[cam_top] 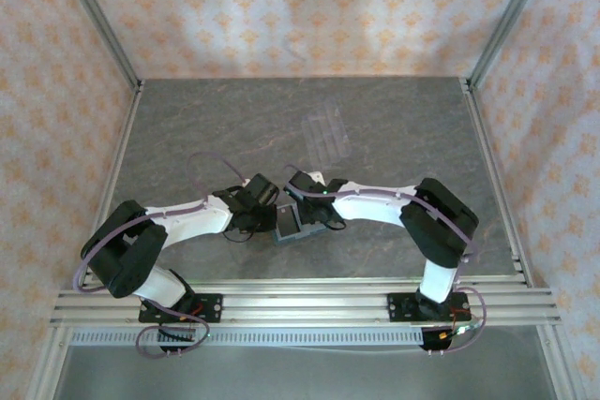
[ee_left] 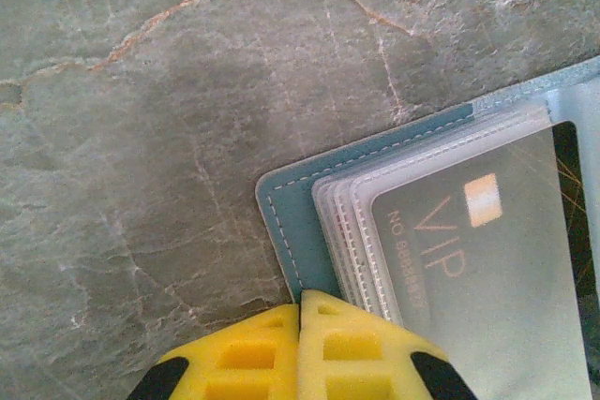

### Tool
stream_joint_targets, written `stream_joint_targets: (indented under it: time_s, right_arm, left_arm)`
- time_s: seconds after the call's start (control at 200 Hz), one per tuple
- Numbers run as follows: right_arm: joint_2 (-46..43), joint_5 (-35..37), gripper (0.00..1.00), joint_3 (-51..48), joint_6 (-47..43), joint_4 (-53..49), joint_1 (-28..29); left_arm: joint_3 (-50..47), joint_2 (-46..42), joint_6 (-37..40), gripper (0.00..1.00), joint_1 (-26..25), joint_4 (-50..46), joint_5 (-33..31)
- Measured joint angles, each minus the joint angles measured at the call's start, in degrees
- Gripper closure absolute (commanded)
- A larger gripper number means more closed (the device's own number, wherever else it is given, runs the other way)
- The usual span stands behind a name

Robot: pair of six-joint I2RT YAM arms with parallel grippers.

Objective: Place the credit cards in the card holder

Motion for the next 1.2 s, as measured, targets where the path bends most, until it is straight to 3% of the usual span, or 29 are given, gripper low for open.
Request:
stream_joint_targets:
  time_s: [0.12, 0.295, 0.635, 0.966, 1.201]
  right_arm:
    - [0.5, 4.09, 0.53, 0.42, 0.0, -1.38, 1.11]
    - [0.57, 7.45, 0.62, 0.37, 0.37, -2.73, 1.62]
    - [-0.94, 11.26, 1.0, 0.2, 0.79, -5.46, 1.62]
    - [-9.01, 9.57, 1.0, -1.07, 0.87, -6.73, 1.36]
    - [-16.92, -2.86, 1.0, -3.87, 3.1, -0.15, -0.96]
  left_arm:
    - [0.0, 0.02, 0.0, 0.97, 0.0, 0.0, 0.02]
    - [0.0, 0.02, 0.0, 0.97, 0.0, 0.0, 0.02]
    - [0.0, 0.13, 0.02, 0.97, 0.0, 0.11, 0.04]
    - [4.61, 4.59, 0.0, 0.97, -3.04, -0.04, -0.68]
    - [7.65, 8.13, -2.01, 0.97, -4.35, 1.92, 0.09]
